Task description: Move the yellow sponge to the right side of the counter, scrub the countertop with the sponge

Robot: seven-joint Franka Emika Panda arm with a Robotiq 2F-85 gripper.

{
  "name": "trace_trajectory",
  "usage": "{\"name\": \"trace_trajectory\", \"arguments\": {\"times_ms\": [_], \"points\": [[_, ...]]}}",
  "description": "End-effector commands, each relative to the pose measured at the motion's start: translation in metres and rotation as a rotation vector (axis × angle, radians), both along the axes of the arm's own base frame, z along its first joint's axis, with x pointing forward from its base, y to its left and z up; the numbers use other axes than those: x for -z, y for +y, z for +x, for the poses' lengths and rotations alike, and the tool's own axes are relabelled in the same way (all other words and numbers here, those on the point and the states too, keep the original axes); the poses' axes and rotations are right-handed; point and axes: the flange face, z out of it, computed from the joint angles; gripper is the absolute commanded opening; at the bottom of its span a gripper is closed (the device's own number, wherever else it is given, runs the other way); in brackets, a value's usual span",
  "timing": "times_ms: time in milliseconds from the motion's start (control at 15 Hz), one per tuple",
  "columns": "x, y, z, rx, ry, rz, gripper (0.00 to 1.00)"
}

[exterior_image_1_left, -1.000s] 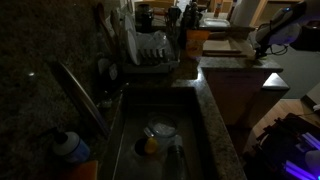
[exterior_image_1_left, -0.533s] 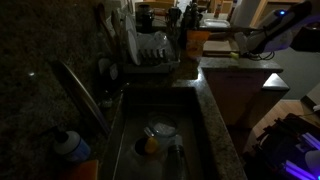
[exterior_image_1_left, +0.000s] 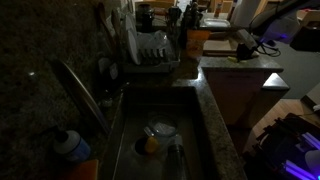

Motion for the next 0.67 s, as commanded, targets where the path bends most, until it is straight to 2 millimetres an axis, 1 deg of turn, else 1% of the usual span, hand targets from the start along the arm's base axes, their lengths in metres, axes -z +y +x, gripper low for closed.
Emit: {"name": "trace_trajectory", "arguments": {"times_ms": [0, 133, 267, 400, 467, 533, 600], "points": [[0.014, -0.027, -0.001, -0.044, 0.010, -0.022, 0.04], [0.033, -0.044, 0.000, -0.021, 0.036, -0.048, 0.04], [0.055, -0.060, 0.001, 0.003, 0.083, -0.030, 0.04], [0.068, -0.070, 0.003, 0.003, 0.099, -0.020, 0.04], [0.062, -0.072, 0.005, 0.005, 0.095, -0.024, 0.04], [0.064, -0.076, 0.005, 0.018, 0.098, -0.036, 0.04], [0.061, -0.081, 0.002, 0.046, 0.107, -0.034, 0.04]]}}
